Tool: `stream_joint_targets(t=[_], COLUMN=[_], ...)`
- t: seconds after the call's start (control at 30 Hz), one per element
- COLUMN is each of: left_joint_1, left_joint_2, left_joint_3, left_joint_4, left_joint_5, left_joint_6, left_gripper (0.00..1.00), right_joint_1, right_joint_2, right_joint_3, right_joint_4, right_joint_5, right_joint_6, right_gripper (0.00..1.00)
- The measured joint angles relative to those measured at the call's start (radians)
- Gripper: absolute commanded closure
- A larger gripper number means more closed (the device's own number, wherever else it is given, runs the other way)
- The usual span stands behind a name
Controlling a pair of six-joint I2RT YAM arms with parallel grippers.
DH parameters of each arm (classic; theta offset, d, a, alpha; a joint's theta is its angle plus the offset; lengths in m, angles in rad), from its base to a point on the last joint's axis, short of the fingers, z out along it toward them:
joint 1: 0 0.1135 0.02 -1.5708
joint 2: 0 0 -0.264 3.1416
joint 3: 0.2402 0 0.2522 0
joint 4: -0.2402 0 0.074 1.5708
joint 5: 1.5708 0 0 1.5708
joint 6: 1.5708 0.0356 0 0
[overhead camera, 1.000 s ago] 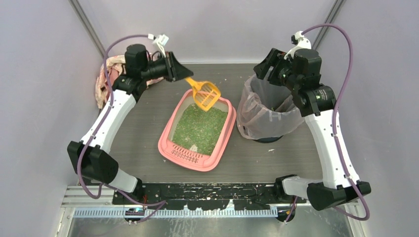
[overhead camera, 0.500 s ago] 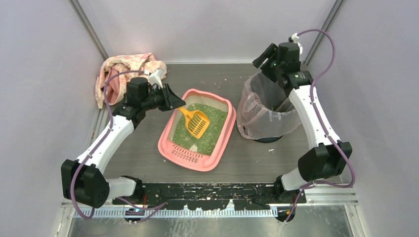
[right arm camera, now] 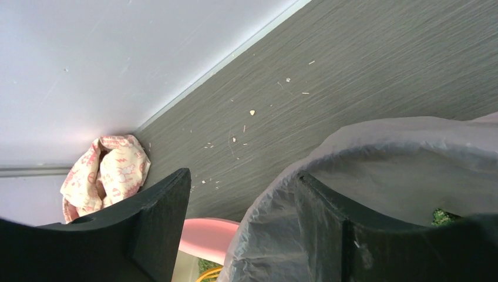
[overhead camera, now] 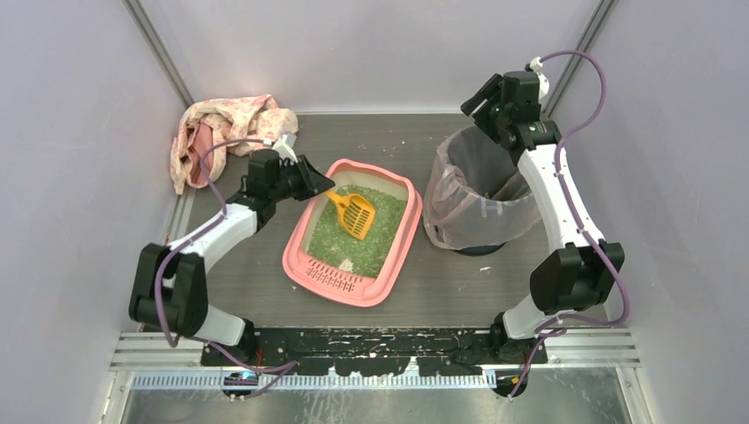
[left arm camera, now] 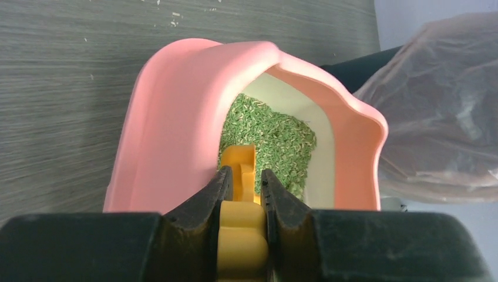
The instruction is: Clean the litter box
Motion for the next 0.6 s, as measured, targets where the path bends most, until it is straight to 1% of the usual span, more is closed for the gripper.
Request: stream_joint_targets(t=[0.03,0.1,0.23,0.33,0.4,0.5,0.57,0.6], left_joint_1=[0.0,-0.001,-0.011,-0.016,-0.018,-0.02,-0.022,-0.024], left_joint_2=[0.029,0.092,0.161,0.197,0.201,0.195,0.189,0.187], left_joint_3=[-0.012,-0.033,-0.056,-0.058,-0.058,-0.04,-0.008,0.018], left_joint_4=[0.042,0.175,0.38,0.469,0.476,0.428,0.345,0.278], left_joint_5=[0.002,0.036,0.052,0.052,0.05,0.051,0.058,0.063], left_joint_6=[-0.024,-0.103,-0.208,-0.26,-0.269,-0.253,-0.224,-0.201], left_gripper=[1.0,1.0,1.0,1.0,1.0,1.0,1.0,1.0], right_joint_1=[0.0,-0.002,-0.011,-0.021,-0.029,-0.037,-0.043,-0.046], right_joint_2=[0.008,0.024,0.037,0.039,0.04,0.04,0.04,0.04], right_joint_3=[0.004,0.009,0.01,0.01,0.01,0.01,0.01,0.01], right_joint_4=[0.001,0.002,-0.003,-0.004,-0.006,-0.007,-0.008,-0.008], right_joint_5=[-0.002,-0.007,-0.017,-0.022,-0.024,-0.027,-0.029,-0.029], right_joint_6=[-0.001,-0.003,-0.006,-0.005,-0.005,-0.005,-0.005,-0.005], right_gripper=[0.3,0.3,0.3,0.3,0.3,0.3,0.3,0.3])
